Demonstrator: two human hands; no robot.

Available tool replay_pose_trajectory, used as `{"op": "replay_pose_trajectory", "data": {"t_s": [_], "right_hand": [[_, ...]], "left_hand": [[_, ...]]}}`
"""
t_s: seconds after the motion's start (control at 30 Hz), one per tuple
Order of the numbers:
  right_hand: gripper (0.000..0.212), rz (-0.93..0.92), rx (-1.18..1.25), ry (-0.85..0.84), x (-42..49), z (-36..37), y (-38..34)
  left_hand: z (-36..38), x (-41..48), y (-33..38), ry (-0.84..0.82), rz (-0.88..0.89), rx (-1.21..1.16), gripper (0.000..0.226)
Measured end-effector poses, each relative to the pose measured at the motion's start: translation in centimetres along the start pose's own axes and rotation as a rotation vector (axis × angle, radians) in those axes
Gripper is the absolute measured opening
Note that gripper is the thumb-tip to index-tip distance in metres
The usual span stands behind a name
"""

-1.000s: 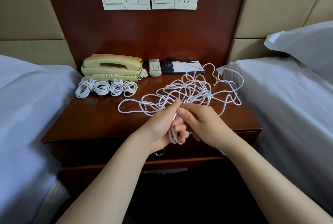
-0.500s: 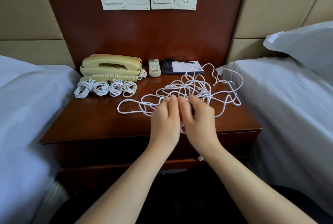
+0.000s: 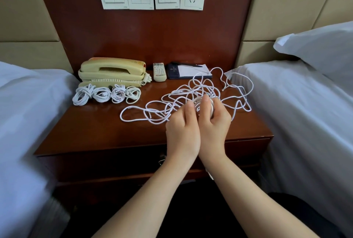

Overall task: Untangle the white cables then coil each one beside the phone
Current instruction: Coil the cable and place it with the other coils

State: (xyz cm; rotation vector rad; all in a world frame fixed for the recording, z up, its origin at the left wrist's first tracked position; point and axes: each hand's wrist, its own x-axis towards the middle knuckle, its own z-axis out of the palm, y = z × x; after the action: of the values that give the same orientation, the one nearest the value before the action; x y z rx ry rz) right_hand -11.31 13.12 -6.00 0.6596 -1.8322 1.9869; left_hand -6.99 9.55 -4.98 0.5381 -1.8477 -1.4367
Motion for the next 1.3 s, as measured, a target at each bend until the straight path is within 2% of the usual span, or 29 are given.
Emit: {"op": "replay_pose_trajectory", "data": {"t_s": [0.1,0.2,0.3,0.37,0.47,0.57,0.67,0.77,0.93,1.07,1.2,1.3], "right_hand": [[0.039,-0.030,0.057,-0.053,-0.1,0.6,-0.2],[0.035,-0.069,0.094,-0.214,0.5,0.5,0.0],[0.035,-0.125,0.001,-0.369,1.8,-0.2,0.0],[0.041,-0.189,-0.084,-0.391,2.6,-0.9,0.0],[0.046,-0.190,-0.130,-0.397,3.3,-1.8,0.3],[0.040,-0.123,-0.193,-0.538,3.3,-2.6,0.8],[0.030,-0.135,-0.358,-0.779,2.6,-2.9,0.8],[0.029,-0.225,-0.565,-0.906,1.0,-2.5,0.2],[0.021,-0.309,-0.723,-0.992,-0.4,-1.8,-1.4],[0.025,-0.384,-0.659,-1.023,-0.6,-1.6,-2.1],[0.027,-0.523,-0.637,-0.876,0.6,-2.4,-1.7],[0.020,-0.449,-0.549,-0.740,2.1,-3.7,-1.9]], "left_hand": [[-0.6,1.1,0.2,0.027,0.049,0.109,0.058],[-1.7,2.4,0.4,0.070,0.091,0.244,0.057],[-3.0,3.8,-0.1,0.083,0.152,0.271,0.057],[-3.8,4.2,-0.3,0.044,0.211,0.282,0.057],[-4.3,3.9,-0.1,-0.121,0.303,0.263,0.055],[-4.9,3.9,-0.3,-0.185,0.330,0.227,0.054],[-5.6,4.5,-0.7,-0.096,0.330,0.250,0.055],[-6.2,5.0,-0.9,0.026,0.260,0.320,0.057],[-6.4,5.7,-1.4,0.097,0.140,0.419,0.052],[-5.8,5.7,-1.2,0.085,0.095,0.554,0.047],[-5.1,5.2,-1.0,0.034,0.154,0.711,0.045],[-4.8,5.0,-1.2,-0.142,0.248,0.648,0.042]]}}
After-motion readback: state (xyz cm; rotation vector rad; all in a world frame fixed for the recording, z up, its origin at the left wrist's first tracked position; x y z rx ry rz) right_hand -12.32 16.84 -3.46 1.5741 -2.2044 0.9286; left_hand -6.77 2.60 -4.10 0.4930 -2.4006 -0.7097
